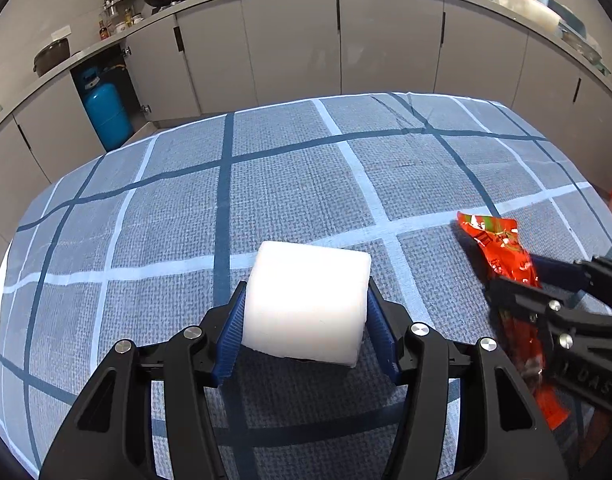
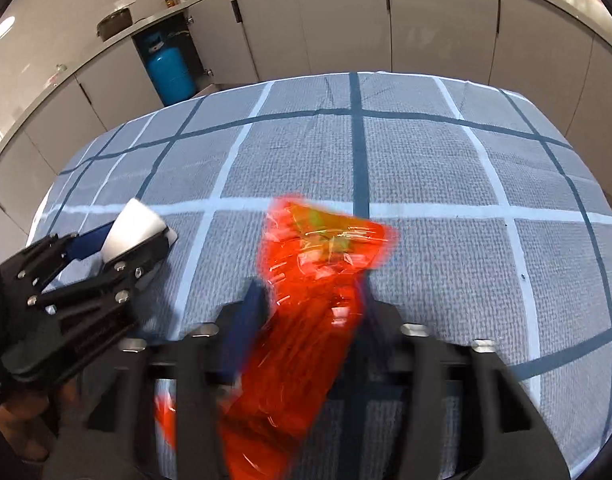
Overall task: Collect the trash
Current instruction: 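Grasp the white sponge with the left tool while the right tool grasps the red packet, then carry the white sponge and red packet over the teal basin and open both tools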
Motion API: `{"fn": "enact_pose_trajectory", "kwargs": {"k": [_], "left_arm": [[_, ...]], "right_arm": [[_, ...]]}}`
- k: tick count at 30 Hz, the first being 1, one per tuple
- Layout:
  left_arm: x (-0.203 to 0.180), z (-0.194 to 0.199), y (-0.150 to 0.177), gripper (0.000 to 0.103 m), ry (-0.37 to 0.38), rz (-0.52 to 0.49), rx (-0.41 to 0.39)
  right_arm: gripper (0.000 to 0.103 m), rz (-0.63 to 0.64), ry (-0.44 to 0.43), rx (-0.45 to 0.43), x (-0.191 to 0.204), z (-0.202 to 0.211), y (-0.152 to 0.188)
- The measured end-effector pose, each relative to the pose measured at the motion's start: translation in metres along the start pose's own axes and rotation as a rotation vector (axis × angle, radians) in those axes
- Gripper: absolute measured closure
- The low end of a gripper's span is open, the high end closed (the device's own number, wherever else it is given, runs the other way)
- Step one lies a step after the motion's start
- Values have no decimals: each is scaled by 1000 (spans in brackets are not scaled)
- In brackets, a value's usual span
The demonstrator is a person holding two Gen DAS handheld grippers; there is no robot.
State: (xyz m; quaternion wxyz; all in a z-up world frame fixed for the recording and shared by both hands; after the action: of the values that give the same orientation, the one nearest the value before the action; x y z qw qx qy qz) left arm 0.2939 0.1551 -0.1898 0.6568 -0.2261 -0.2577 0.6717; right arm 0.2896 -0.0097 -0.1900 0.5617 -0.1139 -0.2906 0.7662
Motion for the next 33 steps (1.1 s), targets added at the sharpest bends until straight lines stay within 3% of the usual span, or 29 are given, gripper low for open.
{"fn": "enact_pose_trajectory", "kwargs": {"k": [7, 15, 21, 33], "left_arm": [[6, 11, -1, 48, -24, 28, -7], [-3, 34, -2, 48, -33, 36, -45], [-25, 53, -6, 48, -23, 0, -81], [-97, 76, -20, 48, 37, -88, -126]], "right_arm": [[59, 27, -36, -40, 1, 16, 8], [60, 73, -38, -158, -2, 57, 16], [60, 76, -29, -200, -14, 81, 21], [60, -21, 34, -255, -78, 127, 39]]}}
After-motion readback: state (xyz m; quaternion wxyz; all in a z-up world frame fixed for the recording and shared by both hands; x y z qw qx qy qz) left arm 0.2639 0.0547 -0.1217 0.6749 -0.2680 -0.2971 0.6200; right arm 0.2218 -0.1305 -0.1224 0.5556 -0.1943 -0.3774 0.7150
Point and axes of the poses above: each gripper's, at about its wrist camera, not at the fingertips, and z roughly against the way its jaws point, x to its left, y to its underside, the point moved 1 cm from there along -z, roughly the way its jaws point, and after that the axes turned 3 degrees about z, right-handed, at the moved point
